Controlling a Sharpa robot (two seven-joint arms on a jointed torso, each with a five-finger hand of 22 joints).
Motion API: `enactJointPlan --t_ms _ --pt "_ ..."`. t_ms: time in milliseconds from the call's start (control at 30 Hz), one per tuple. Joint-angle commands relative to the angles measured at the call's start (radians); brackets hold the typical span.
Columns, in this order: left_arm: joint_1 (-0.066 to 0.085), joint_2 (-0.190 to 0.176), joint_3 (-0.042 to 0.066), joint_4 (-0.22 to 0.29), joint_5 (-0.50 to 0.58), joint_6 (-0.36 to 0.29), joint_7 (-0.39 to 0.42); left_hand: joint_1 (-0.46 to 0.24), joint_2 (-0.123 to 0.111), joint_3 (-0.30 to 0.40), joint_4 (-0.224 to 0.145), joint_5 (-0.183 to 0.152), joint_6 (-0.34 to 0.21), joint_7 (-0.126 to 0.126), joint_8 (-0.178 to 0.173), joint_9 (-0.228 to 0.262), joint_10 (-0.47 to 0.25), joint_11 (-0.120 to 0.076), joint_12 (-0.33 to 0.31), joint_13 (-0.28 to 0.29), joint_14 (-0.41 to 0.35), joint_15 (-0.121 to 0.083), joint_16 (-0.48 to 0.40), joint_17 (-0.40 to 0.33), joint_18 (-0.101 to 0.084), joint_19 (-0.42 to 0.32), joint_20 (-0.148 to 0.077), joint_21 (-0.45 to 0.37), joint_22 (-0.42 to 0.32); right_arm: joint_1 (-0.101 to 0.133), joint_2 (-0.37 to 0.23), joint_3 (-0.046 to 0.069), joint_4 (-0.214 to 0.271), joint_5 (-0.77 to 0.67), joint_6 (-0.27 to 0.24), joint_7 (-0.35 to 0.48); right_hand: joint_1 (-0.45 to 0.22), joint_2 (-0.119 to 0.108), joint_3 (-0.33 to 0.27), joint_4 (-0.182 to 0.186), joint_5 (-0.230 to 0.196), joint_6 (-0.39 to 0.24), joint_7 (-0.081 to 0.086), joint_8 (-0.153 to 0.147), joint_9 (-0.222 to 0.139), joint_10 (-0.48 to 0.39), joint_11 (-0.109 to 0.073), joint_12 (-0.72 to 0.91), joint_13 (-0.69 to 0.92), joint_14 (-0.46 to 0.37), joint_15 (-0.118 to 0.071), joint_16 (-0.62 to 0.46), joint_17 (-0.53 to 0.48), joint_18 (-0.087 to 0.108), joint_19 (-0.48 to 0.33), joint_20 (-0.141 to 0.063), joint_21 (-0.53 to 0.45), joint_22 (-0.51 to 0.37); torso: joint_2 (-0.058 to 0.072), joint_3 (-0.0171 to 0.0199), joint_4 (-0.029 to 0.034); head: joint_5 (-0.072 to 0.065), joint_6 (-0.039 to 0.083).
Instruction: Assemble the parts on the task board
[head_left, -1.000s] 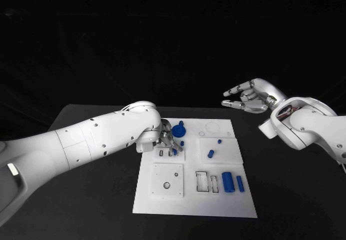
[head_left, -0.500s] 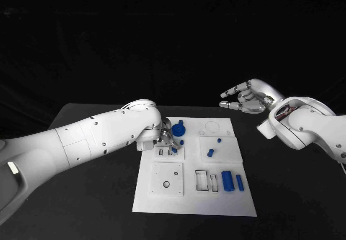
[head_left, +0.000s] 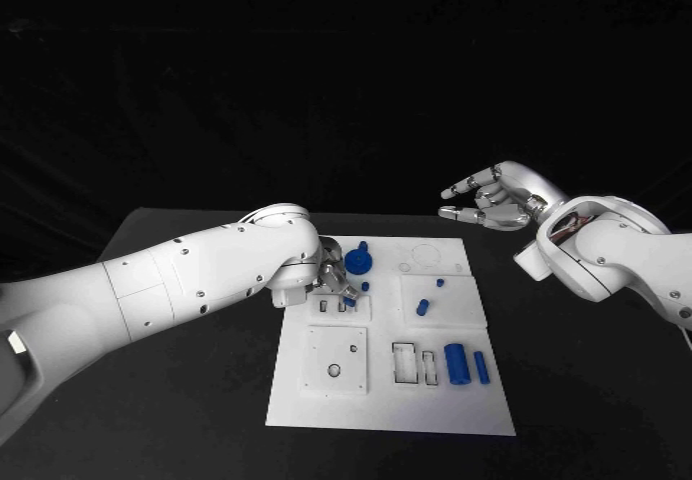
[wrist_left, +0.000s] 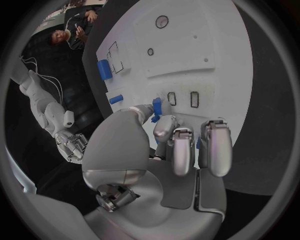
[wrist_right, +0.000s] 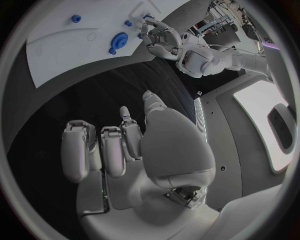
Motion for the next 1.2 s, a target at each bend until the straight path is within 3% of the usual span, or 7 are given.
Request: enactJointPlan --t_ms 33,500,733,967,1200 --pt "-0.003 -0.018 0.0 0.026 0.015 -0.082 -0.027 -0.01 -0.006 0.174 -0.17 0.001 -0.006 -0.003 0.007 0.003 0.008 -0.001 -0.003 -0.001 0.105 0.001 0.003 0.263 -0.01 0.043 -0.002 -0.003 0.085 -0.001 0.001 0.0 -0.002 -0.017 0.003 0.015 0.0 0.009 -0.001 -0.005 0.004 0.001 -0.005 0.004 0.001 -0.002 -0.001 0.0 0.093 0.075 -0.004 -0.005 0.131 0.02 -0.003 -0.001 -0.004 0.001 0.0 -0.0008 0.0007 0.001 -0.001" --pt "-0.033 -0.093 -0.002 0.115 -0.064 -0.201 0.022 -0.011 -0.031 0.195 -0.204 -0.001 0.003 -0.004 0.005 0.005 0.02 -0.002 0.006 0.009 0.105 0.0 0.003 0.263 -0.012 0.047 -0.003 0.002 0.096 -0.003 -0.001 -0.001 -0.01 -0.017 -0.01 0.024 -0.008 0.011 -0.005 -0.001 0.007 0.002 -0.005 0.005 0.001 -0.002 -0.001 0.0 0.092 0.076 -0.004 -0.005 0.131 0.02 -0.003 -0.001 -0.004 0.001 0.0 -0.0023 0.0023 0.004 -0.008" --pt "-0.048 -0.102 -0.003 0.131 -0.139 -0.242 0.03 -0.011 -0.033 0.197 -0.207 -0.001 0.006 -0.004 0.004 0.005 0.022 -0.002 0.009 0.012 0.105 0.0 0.003 0.263 -0.013 0.049 -0.003 0.004 0.1 -0.003 -0.001 -0.001 -0.011 -0.015 -0.007 0.024 -0.009 0.011 -0.006 0.0 0.007 0.002 -0.005 0.005 0.001 -0.003 -0.001 -0.001 0.092 0.075 -0.004 -0.006 0.131 0.02 -0.003 -0.001 -0.005 0.001 0.0 -0.0022 -0.0002 0.009 -0.008" --pt "-0.062 -0.101 -0.003 0.138 -0.187 -0.237 0.036 -0.012 -0.034 0.198 -0.208 -0.001 0.007 -0.004 0.003 0.005 0.023 -0.002 0.01 0.013 0.105 0.0 0.003 0.263 -0.013 0.05 -0.003 0.005 0.102 -0.003 0.0 -0.002 -0.014 0.051 0.007 0.025 -0.012 0.012 -0.007 0.001 0.007 0.002 -0.005 0.005 0.001 -0.003 -0.001 -0.002 0.091 0.075 -0.004 -0.006 0.13 0.02 -0.004 -0.001 -0.006 -0.001 0.001 -0.002 -0.0026 0.009 -0.007" --pt "-0.066 -0.102 -0.003 0.14 -0.202 -0.203 0.023 -0.012 -0.034 0.199 -0.209 -0.001 0.008 -0.004 0.003 0.004 0.023 -0.002 0.008 0.011 0.105 0.0 0.003 0.263 -0.014 0.05 -0.003 0.006 0.103 -0.003 -0.001 -0.003 -0.016 0.067 0.014 0.025 -0.012 0.012 -0.007 0.001 0.007 0.002 -0.005 0.005 0.001 -0.003 -0.001 -0.002 0.091 0.075 -0.004 -0.006 0.13 0.02 -0.004 -0.001 -0.006 -0.001 0.001 -0.0015 -0.0022 0.009 -0.009"
